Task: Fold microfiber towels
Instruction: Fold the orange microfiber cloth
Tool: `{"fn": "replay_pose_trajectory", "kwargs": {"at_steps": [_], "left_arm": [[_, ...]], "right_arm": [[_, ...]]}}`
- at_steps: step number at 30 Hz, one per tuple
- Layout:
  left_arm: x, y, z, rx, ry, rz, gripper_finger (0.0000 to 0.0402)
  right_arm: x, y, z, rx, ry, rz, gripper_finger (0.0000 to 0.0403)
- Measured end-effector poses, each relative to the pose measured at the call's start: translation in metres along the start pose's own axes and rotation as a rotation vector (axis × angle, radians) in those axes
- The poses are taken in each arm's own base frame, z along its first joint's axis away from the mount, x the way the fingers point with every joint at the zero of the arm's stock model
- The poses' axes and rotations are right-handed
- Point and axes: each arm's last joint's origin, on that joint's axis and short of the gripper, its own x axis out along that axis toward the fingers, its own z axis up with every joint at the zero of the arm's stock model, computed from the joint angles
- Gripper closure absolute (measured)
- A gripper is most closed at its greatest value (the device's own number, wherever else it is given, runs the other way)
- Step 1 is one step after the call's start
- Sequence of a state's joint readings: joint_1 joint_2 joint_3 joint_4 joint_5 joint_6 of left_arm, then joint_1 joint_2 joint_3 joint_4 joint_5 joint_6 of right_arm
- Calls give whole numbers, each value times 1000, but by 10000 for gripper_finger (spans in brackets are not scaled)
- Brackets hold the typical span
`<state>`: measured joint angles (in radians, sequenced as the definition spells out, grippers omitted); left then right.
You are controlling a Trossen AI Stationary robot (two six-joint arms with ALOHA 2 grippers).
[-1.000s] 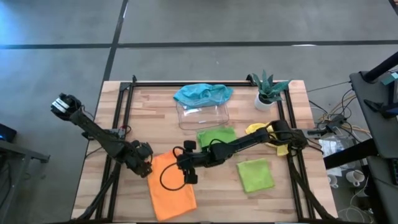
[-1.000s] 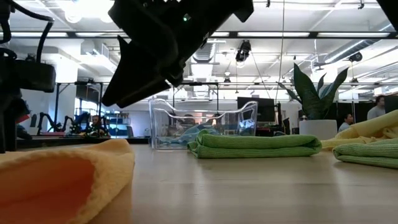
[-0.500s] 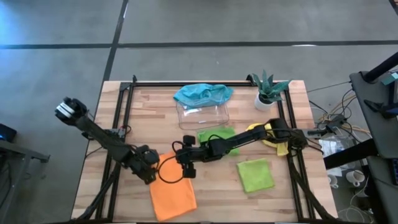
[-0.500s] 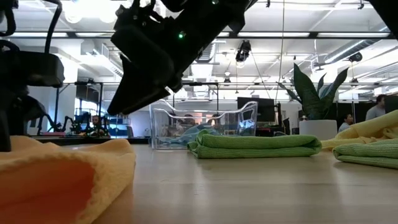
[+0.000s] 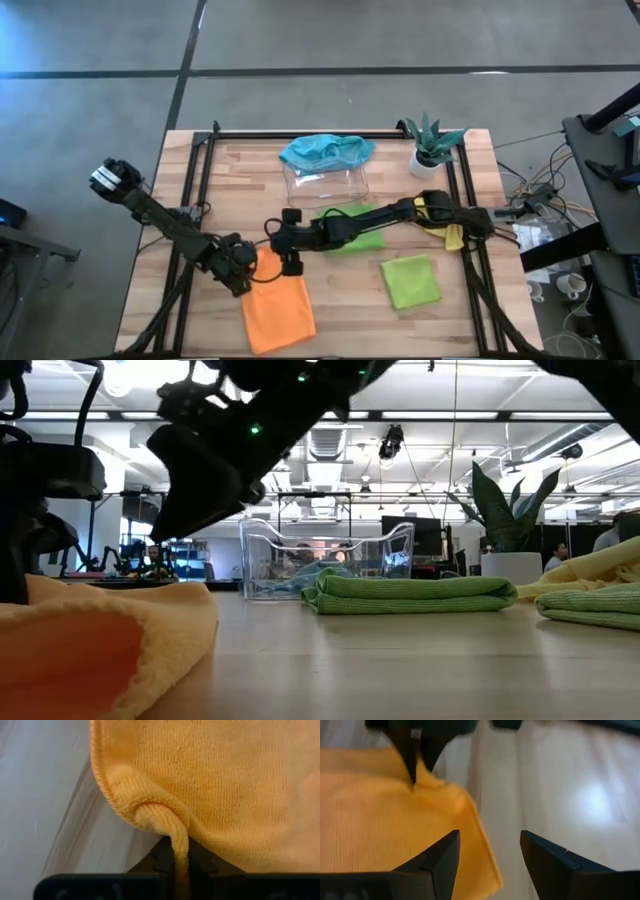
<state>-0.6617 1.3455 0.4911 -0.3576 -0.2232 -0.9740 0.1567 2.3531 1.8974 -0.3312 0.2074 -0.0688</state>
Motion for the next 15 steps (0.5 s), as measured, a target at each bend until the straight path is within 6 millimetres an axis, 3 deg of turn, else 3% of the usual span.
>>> {"fn": "replay_pose_trajectory", "kwargs": {"at_steps": [3,9,15], "left_arm": [[-3,-2,2,92,-24,2,391],[-6,-10,10,248,-90,11,391],[-6,-8,8,298,-86,32,391]], "right_arm": [[15,-1,3,-20,47,50,197],[43,-1,-9,-57,209,114,197],[53,-2,-14,-53,270,122,207]]}}
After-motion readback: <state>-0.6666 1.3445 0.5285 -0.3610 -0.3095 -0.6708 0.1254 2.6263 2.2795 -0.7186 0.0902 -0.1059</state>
